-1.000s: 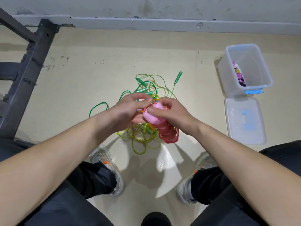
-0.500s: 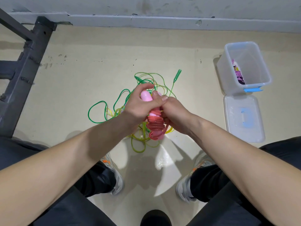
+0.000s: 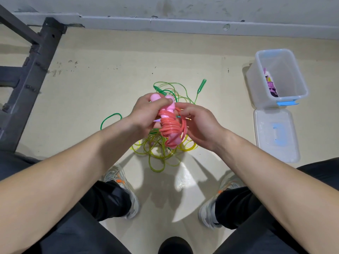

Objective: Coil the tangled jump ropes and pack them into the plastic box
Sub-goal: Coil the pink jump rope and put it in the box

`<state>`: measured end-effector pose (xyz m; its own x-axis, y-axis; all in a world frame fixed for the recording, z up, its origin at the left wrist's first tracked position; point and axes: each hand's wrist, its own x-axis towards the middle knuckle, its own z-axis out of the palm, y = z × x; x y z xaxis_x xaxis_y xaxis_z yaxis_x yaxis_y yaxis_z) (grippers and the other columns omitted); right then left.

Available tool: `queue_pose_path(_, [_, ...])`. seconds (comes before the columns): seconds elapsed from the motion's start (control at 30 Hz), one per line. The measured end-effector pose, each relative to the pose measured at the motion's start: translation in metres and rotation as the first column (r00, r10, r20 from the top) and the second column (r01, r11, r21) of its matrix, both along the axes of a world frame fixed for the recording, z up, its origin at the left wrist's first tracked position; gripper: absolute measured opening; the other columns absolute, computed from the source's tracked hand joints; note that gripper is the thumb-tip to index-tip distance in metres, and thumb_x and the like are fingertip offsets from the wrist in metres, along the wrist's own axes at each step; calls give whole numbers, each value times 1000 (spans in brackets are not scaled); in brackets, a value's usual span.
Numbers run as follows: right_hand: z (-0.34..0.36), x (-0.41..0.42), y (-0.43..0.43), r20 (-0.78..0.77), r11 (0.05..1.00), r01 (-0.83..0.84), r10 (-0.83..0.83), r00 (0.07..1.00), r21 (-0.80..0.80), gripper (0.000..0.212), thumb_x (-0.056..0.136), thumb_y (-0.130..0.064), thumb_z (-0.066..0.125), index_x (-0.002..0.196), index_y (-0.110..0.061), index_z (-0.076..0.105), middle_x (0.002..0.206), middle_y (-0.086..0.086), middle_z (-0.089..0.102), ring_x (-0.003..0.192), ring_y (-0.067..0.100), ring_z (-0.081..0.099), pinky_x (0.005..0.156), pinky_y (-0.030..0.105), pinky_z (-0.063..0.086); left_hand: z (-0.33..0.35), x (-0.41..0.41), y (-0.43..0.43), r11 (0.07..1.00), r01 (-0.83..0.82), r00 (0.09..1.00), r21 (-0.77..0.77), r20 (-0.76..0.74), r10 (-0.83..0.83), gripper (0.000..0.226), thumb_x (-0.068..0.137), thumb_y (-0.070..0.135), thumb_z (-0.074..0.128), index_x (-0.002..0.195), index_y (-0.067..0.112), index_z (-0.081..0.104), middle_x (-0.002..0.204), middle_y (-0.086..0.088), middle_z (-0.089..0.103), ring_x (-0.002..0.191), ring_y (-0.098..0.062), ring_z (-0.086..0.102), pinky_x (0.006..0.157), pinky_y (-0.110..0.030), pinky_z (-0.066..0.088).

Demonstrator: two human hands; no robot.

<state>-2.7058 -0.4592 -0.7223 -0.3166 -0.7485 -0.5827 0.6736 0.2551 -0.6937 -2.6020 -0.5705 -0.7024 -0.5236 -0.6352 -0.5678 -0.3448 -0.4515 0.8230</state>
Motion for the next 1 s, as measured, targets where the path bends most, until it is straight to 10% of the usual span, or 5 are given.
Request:
queue_pose_path(0.2, [5,-1,5,-225,979,-166,190,956,122,28,94,-23,67,122,-23,65,98,0,68,76,12,65,72,33,52,2,-1,-7,994,-101,995,48,4,101,10,93,17,67,84,16,63,53,7,61,55,-15,61,57,-27,55])
queue_pose_path(0.5, [9,0,7,-72,984,-179,179,981,4,27,93,1,58,117,-4,69,102,17,70,96,33,65,103,55,50,5,0,-13,978,-204,979,48,38,202,11,93,13,64,82,11,62,47,8,58,43,-7,60,45,-24,51])
queue_pose_path(1.0, [18,5,5,-25,987,-135,138,990,82,40,77,20,37,110,21,60,100,19,67,82,28,67,82,33,60,-3,-2,-13,984,-177,978,-19,107,178,8,89,13,64,88,5,64,72,-7,55,44,-17,55,38,-21,44])
